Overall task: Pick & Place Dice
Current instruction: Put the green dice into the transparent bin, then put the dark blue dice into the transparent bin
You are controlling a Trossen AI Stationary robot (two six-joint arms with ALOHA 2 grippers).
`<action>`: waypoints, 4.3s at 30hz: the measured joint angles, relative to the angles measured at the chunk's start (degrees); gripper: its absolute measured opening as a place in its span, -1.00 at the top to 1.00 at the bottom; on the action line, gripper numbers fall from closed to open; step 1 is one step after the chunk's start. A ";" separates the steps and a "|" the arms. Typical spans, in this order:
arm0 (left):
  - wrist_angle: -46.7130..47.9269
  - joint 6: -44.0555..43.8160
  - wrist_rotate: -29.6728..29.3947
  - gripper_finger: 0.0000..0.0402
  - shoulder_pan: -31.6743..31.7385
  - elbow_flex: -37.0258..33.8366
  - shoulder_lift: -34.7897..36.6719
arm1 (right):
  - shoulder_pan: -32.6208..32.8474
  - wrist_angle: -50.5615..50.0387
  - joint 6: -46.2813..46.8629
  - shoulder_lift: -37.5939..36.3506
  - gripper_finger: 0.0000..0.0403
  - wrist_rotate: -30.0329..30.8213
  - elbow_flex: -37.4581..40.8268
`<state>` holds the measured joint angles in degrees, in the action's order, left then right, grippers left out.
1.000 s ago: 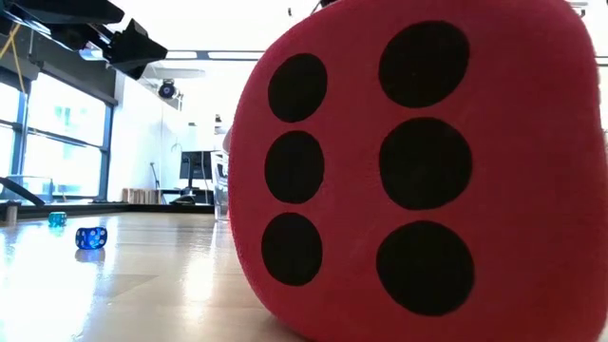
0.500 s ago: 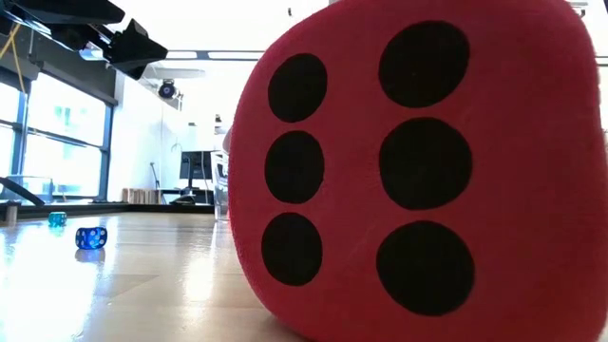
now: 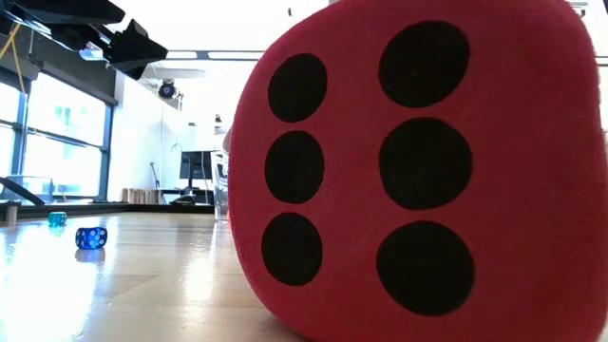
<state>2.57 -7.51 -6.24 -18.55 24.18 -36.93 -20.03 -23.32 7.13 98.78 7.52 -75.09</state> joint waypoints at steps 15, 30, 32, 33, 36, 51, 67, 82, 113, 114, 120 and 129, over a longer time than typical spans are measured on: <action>0.00 0.40 -0.01 -0.42 0.00 0.00 0.00 | 1.99 -0.43 -1.38 -1.45 -0.26 2.11 -0.02; 7.10 -2.49 -1.93 -0.42 -3.25 -0.09 -11.65 | 17.03 0.84 -4.41 -17.37 -0.13 9.00 -0.11; 4.81 -2.34 -2.86 -0.42 -4.41 -0.09 -15.80 | 20.35 0.82 -3.93 -18.32 -0.13 6.80 -0.11; 3.65 -2.34 -2.88 -0.42 -5.05 -0.09 -17.91 | 21.91 0.84 -3.89 -18.46 -0.13 5.69 -0.11; -1.04 -2.38 -2.89 -0.42 -7.02 -0.04 -23.87 | 26.27 0.79 -3.92 -18.43 -0.13 3.08 -0.11; -21.84 -9.20 -4.52 -0.42 -14.80 0.02 -47.69 | 46.84 5.89 -4.30 -10.31 -0.13 6.65 -0.07; -26.29 -12.10 -9.15 -0.38 -15.21 0.17 -53.77 | 54.22 10.74 -4.20 -4.07 -0.13 7.51 -0.07; -30.16 -12.86 -12.26 0.10 -17.30 0.15 -60.24 | 54.27 11.49 -4.15 -4.07 -0.13 7.32 -0.07; -27.06 -16.81 -13.62 0.79 -20.85 -0.01 -58.44 | 54.58 9.98 -2.86 -4.07 -0.13 7.28 -0.07; -27.05 -16.81 -13.62 0.79 -20.85 0.02 -58.15 | 54.58 9.84 -2.91 -4.07 -0.13 7.28 -0.07; -26.36 -16.39 -12.13 0.79 -19.63 0.06 -54.50 | 54.55 9.78 -4.34 -4.07 -0.13 7.28 -0.07; -26.61 -16.63 -11.70 0.79 -15.26 1.83 -41.82 | 54.60 5.47 -0.97 -4.07 -0.13 12.46 -0.07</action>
<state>-24.04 -24.13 -17.94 -33.81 26.02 -78.74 34.56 -17.85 6.16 94.72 19.99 -75.16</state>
